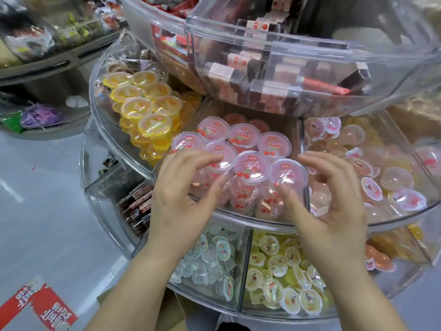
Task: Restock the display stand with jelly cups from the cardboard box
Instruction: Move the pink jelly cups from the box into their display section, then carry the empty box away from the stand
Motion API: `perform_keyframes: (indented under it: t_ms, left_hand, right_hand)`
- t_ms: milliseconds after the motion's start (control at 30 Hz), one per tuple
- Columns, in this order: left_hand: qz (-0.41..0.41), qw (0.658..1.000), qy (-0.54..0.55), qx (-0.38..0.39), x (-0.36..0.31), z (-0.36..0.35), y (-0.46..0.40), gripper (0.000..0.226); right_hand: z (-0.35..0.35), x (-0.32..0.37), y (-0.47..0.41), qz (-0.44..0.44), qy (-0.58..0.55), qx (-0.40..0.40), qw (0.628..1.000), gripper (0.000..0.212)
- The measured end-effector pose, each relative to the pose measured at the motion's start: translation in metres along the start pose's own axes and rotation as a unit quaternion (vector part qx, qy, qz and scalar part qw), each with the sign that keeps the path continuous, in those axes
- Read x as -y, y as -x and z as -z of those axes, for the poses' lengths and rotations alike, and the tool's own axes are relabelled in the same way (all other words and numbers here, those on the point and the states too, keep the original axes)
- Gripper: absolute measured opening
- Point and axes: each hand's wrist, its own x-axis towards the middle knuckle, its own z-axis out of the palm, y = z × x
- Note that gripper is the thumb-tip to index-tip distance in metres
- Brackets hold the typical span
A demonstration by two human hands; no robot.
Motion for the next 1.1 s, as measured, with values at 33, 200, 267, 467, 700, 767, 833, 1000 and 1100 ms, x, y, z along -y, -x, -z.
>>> perform_keyframes:
  t_ms: [33, 200, 267, 467, 700, 767, 833, 1000, 1100]
  left_hand:
    - [0.012, 1.000, 0.018, -0.019, 0.001, 0.010, 0.005, 0.018]
    - [0.175, 0.977, 0.063, -0.105, 0.040, 0.073, 0.064, 0.022]
    - [0.286, 0.942, 0.055, -0.165, 0.072, 0.096, 0.112, 0.028]
    - [0.535, 0.783, 0.045, -0.314, 0.183, 0.145, 0.310, 0.034]
    - [0.687, 0.687, -0.020, -0.234, 0.328, 0.110, 0.535, 0.025]
    - [0.713, 0.682, -0.022, -0.161, 0.367, 0.086, 0.583, 0.022]
    - [0.736, 0.674, -0.036, -0.053, 0.402, 0.062, 0.620, 0.040]
    - [0.727, 0.685, -0.033, 0.011, 0.447, 0.024, 0.654, 0.060]
    - [0.735, 0.675, -0.053, 0.002, 0.448, 0.029, 0.651, 0.061]
  right_hand:
    - [-0.004, 0.009, 0.001, 0.010, -0.029, 0.005, 1.000, 0.026]
    - [-0.068, 0.057, 0.031, -0.057, -0.221, 0.216, 0.949, 0.014]
    - [-0.109, 0.065, 0.060, -0.062, -0.227, 0.323, 0.917, 0.016]
    - [-0.255, 0.017, 0.214, -0.160, -0.130, 0.611, 0.764, 0.026]
    - [-0.402, -0.146, 0.386, -0.301, 0.115, 0.637, 0.700, 0.051]
    - [-0.431, -0.191, 0.422, -0.328, 0.180, 0.610, 0.699, 0.065]
    - [-0.450, -0.230, 0.453, -0.350, 0.231, 0.584, 0.695, 0.072]
    - [-0.460, -0.281, 0.495, -0.364, 0.258, 0.559, 0.699, 0.058]
    - [-0.457, -0.268, 0.488, -0.357, 0.248, 0.558, 0.707, 0.046]
